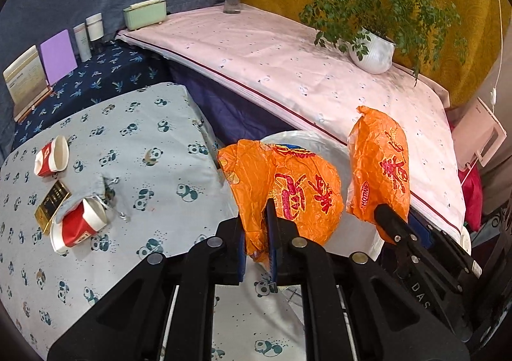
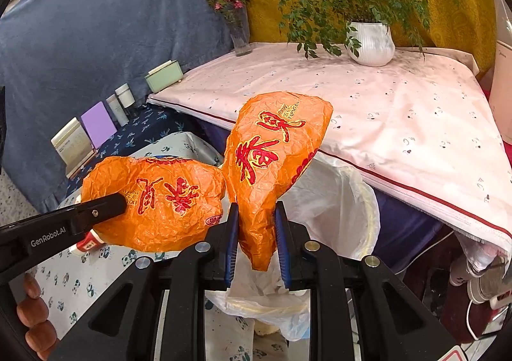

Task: Collect trash
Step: 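Carry both orange bags over the bin and open both tools, then move both open tools back toward the gold box and paper cups, then grasp the gold cigarette box with the left tool while the right tool grasps the grey cloth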

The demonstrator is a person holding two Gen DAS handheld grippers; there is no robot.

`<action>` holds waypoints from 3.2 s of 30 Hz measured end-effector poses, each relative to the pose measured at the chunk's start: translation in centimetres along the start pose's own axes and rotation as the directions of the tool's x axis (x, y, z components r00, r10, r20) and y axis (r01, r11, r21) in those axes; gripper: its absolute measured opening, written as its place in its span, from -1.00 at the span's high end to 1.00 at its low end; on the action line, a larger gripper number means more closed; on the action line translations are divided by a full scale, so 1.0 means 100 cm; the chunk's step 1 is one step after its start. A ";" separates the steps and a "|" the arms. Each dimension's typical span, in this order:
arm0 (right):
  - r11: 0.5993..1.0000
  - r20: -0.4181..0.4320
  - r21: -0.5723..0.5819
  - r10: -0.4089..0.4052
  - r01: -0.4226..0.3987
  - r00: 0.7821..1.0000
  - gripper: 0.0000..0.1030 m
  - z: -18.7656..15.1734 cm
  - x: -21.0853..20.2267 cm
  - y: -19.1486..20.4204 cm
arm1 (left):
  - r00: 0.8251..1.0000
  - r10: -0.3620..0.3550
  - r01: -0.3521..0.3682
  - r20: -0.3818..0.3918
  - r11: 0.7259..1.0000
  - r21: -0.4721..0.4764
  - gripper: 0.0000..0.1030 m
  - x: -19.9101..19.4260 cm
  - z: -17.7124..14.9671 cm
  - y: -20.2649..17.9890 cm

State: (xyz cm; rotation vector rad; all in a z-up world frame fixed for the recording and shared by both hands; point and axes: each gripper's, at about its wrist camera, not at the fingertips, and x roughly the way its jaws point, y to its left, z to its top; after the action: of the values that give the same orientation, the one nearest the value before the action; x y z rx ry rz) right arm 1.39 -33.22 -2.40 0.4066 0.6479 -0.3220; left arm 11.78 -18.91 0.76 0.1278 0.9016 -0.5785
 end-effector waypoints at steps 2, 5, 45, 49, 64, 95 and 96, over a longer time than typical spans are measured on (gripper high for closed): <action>1.000 -0.002 0.004 -0.006 0.006 1.000 0.55 0.000 0.002 -0.001 | 1.000 -0.012 0.012 -0.005 1.000 -0.005 0.59 0.003 0.001 -0.002; 1.000 0.002 0.013 -0.015 0.015 1.000 0.38 -0.001 0.003 -0.005 | 1.000 -0.004 0.004 0.002 1.000 -0.011 0.11 0.006 0.002 -0.002; 0.993 0.010 -0.099 0.061 -0.059 0.998 -0.02 -0.004 -0.009 0.080 | 0.991 0.123 -0.113 0.051 0.981 -0.160 -0.16 -0.036 -0.025 0.102; 0.988 -0.005 -0.126 0.088 -0.088 0.996 -0.03 -0.010 -0.007 0.103 | 0.987 0.148 -0.135 0.056 0.973 -0.185 -0.18 -0.046 -0.033 0.126; 0.960 -0.092 -0.211 0.168 -0.184 0.981 -0.03 -0.042 0.011 0.190 | 0.960 0.280 -0.269 0.022 0.940 -0.209 -0.44 -0.062 -0.077 0.224; 0.938 -0.254 -0.211 0.218 -0.274 0.942 -0.03 -0.047 0.125 0.289 | 0.971 0.237 -0.239 -0.030 0.969 -0.058 -0.55 0.046 -0.072 0.330; 0.938 -0.254 -0.214 0.217 -0.273 0.943 -0.03 -0.048 0.126 0.289 | 0.973 0.227 -0.229 -0.031 0.971 -0.069 -0.41 0.045 -0.071 0.331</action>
State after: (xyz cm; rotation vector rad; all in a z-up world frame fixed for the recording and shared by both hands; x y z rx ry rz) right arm 20.27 -7.80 -6.25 0.2835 0.8407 0.0481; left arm 26.35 9.47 -11.54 0.1705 0.9146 -0.3305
